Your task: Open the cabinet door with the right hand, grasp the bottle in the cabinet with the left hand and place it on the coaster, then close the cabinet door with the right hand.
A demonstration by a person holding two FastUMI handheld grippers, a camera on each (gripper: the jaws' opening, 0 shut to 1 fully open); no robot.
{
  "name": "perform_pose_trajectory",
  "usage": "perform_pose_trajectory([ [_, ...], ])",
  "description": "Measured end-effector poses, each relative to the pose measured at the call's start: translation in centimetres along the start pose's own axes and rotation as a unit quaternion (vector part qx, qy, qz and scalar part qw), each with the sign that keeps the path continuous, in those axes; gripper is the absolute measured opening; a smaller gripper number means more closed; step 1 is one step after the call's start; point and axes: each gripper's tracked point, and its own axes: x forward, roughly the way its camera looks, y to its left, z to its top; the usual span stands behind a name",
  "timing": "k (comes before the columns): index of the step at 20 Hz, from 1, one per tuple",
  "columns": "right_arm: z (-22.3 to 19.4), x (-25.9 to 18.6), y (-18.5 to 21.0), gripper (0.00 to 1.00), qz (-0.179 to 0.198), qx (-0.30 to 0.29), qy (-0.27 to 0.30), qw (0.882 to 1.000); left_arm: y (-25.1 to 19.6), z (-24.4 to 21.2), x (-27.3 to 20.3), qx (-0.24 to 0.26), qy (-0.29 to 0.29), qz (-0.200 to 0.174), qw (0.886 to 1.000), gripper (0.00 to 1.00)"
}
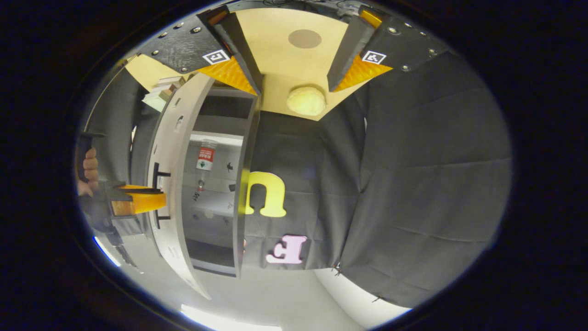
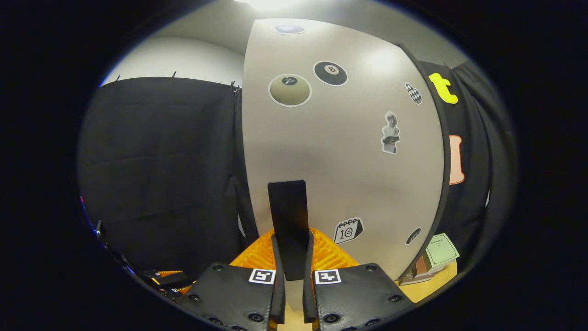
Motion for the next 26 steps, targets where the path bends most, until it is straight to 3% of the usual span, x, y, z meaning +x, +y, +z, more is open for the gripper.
perform_pose_trajectory([
  [7, 0.0, -0.4, -1.1, 0.17, -0.006, 0.012, -0.003, 1.000, -4.5, -0.3, 1.0, 0.010, 0.009, -0.051, 0.999, 0.88],
  [14, -0.1, -3.7, -3.2, 0.17, -0.043, 0.039, -0.009, 0.998, -9.6, -1.1, 2.2, 0.021, 0.021, -0.103, 0.994, 0.86],
  [20, -0.4, -7.6, -7.3, 0.17, -0.117, 0.052, -0.010, 0.992, -14.4, -2.2, 2.1, 0.031, 0.030, -0.148, 0.988, 0.86],
  [26, -0.7, -11.9, -12.6, 0.12, -0.211, 0.075, -0.020, 0.974, -18.7, -1.9, 3.9, 0.034, 0.033, -0.196, 0.979, 0.86],
])
